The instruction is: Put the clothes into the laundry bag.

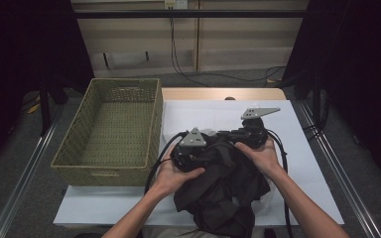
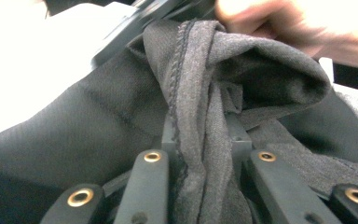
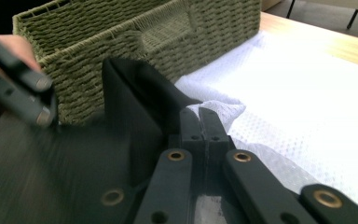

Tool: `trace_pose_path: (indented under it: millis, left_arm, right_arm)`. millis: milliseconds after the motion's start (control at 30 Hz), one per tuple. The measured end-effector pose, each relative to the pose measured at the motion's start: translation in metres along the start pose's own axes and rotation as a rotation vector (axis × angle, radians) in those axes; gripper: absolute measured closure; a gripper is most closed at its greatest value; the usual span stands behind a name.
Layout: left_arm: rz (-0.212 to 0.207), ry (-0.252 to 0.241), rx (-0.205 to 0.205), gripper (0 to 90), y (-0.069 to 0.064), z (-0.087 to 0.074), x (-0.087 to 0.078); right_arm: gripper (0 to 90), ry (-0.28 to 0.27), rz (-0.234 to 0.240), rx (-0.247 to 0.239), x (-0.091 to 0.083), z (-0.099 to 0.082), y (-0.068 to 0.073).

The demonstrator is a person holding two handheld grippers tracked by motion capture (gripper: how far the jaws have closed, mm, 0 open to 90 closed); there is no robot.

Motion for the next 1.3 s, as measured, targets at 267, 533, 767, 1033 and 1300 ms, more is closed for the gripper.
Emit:
trace_pose_path:
  millis: [267,533,767,1033,1300]
  left_arm:
    - [-0.090,-0.007,0.015,77.9,-0.019,0.008,0.033]
    - [-0.008,0.064,-0.053,78.4,0.006,-0.017,0.060]
    - [0.087,0.115,-0.106,78.9,0.028,-0.027,0.068]
    - [0.011,0.034,-0.161,60.1,0.031,-0.026,0.056]
    - [0.073,0.000,-0.073,27.8,0.019,-0.016,0.017]
  right_arm:
    - [90.0,-0.055,0.039,-0.025,-0.018,0.013,0.010]
    - [90.0,-0.063,0.034,-0.046,-0.034,0.015,0.022]
    - [90.0,-0.036,0.033,-0.065,-0.041,0.009,0.032]
    - [90.0,-0.006,0.045,-0.018,-0.032,-0.010,0.024]
    - [90.0,-0.003,0.044,-0.009,-0.030,-0.012,0.021]
Point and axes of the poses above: each handheld gripper's, and its own axes: x roughly forward along the jaws, z roughly out of its top, y roughly to its left, the point moved 4 cm from there along x, roughly forward along the jaws, and after that the axes turned 2 degrees about -y, right-handed, at the moved point
